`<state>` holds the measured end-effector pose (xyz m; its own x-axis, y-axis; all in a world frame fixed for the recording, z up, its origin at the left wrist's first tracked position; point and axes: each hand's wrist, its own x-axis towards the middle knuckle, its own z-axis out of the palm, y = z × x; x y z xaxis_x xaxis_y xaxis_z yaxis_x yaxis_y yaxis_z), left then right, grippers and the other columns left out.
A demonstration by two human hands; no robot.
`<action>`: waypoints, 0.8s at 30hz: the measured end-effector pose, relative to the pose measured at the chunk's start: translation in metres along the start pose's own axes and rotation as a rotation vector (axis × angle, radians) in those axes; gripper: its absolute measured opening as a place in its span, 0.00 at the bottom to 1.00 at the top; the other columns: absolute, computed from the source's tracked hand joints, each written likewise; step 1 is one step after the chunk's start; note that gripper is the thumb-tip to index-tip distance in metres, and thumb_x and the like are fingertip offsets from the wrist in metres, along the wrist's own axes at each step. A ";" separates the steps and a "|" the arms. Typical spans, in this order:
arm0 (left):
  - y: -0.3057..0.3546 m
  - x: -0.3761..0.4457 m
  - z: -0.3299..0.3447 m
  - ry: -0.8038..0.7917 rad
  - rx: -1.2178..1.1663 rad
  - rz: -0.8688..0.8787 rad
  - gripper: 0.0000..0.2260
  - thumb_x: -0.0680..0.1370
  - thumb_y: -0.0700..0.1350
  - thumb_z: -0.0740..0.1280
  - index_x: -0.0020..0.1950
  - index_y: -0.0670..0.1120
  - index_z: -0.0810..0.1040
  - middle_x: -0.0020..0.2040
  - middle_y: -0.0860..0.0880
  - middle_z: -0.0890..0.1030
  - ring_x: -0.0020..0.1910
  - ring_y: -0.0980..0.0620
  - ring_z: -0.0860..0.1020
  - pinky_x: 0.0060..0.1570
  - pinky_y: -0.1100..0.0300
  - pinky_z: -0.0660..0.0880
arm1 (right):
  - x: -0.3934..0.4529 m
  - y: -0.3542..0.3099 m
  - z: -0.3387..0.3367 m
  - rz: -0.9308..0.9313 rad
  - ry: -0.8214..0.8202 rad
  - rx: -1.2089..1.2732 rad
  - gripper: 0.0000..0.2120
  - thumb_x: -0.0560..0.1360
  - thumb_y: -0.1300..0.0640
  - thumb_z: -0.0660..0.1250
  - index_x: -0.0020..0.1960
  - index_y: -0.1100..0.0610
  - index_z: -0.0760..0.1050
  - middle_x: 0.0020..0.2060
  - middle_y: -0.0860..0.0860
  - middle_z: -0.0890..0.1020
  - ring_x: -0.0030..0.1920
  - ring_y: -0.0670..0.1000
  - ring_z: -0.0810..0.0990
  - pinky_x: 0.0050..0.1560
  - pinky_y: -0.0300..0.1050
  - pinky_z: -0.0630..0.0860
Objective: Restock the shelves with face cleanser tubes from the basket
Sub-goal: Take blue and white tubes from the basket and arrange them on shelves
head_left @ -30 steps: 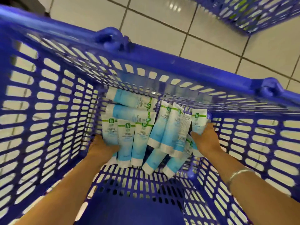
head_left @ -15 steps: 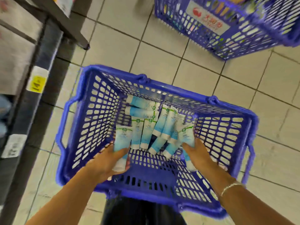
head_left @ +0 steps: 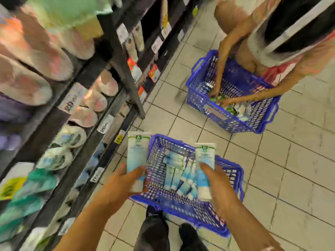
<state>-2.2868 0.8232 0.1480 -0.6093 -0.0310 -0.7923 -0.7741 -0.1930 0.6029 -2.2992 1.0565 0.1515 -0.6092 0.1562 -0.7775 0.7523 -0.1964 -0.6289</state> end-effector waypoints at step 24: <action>-0.047 -0.468 -0.044 0.562 -0.625 0.775 0.23 0.63 0.36 0.74 0.56 0.46 0.75 0.41 0.49 0.84 0.38 0.54 0.82 0.34 0.62 0.78 | -0.406 -0.064 0.107 -0.335 -1.206 -0.311 0.10 0.73 0.54 0.64 0.54 0.49 0.76 0.35 0.45 0.83 0.33 0.42 0.80 0.32 0.36 0.77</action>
<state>-1.9577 0.8033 0.4868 -0.6010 -0.7584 -0.2522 0.0931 -0.3799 0.9203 -2.1264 0.9020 0.5078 -0.4968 -0.8463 -0.1922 0.4471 -0.0598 -0.8925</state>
